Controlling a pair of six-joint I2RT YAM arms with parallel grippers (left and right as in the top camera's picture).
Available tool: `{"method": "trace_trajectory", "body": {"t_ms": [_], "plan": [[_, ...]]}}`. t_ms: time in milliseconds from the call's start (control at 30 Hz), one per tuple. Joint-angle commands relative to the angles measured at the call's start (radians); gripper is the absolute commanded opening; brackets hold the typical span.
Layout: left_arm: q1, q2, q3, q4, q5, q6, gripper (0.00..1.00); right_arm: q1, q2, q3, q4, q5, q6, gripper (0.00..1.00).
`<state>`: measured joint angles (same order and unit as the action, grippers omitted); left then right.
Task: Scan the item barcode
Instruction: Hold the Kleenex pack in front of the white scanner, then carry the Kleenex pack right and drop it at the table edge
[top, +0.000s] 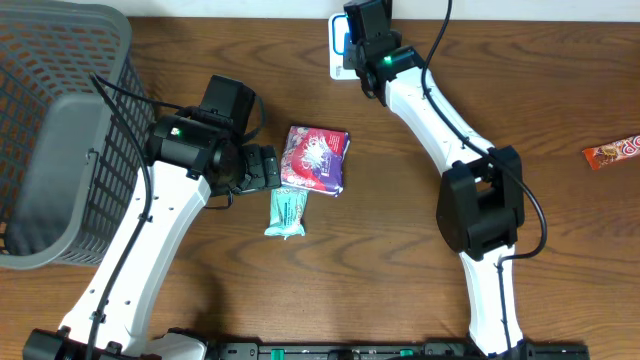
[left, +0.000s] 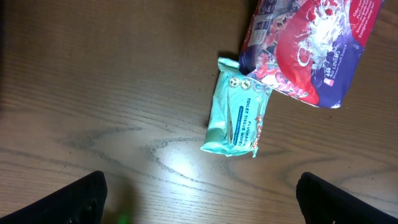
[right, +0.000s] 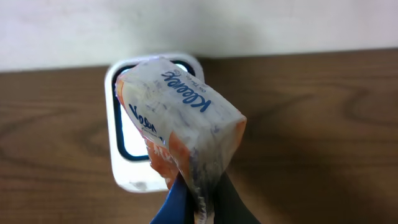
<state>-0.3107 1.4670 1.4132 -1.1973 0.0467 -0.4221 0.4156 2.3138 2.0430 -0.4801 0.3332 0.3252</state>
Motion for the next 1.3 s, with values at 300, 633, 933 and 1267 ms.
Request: {"method": "trace_trajectory", "body": {"t_ms": [300, 633, 933, 1267], "plan": [[-0.003, 0.003, -0.005, -0.003, -0.009, 0.006, 0.98, -0.038, -0.004, 0.026, -0.075, -0.035, 0.004, 0.01], [-0.003, 0.003, -0.005, -0.003, -0.009, 0.006, 0.98, -0.260, -0.118, 0.026, -0.290, 0.155, 0.041, 0.01], [-0.003, 0.003, -0.005, -0.003, -0.009, 0.006, 0.98, -0.574, -0.151, 0.023, -0.485, 0.158, -0.011, 0.01], [-0.003, 0.003, -0.005, -0.003, -0.009, 0.006, 0.98, -0.794, -0.077, 0.022, -0.465, 0.118, -0.042, 0.14]]}}
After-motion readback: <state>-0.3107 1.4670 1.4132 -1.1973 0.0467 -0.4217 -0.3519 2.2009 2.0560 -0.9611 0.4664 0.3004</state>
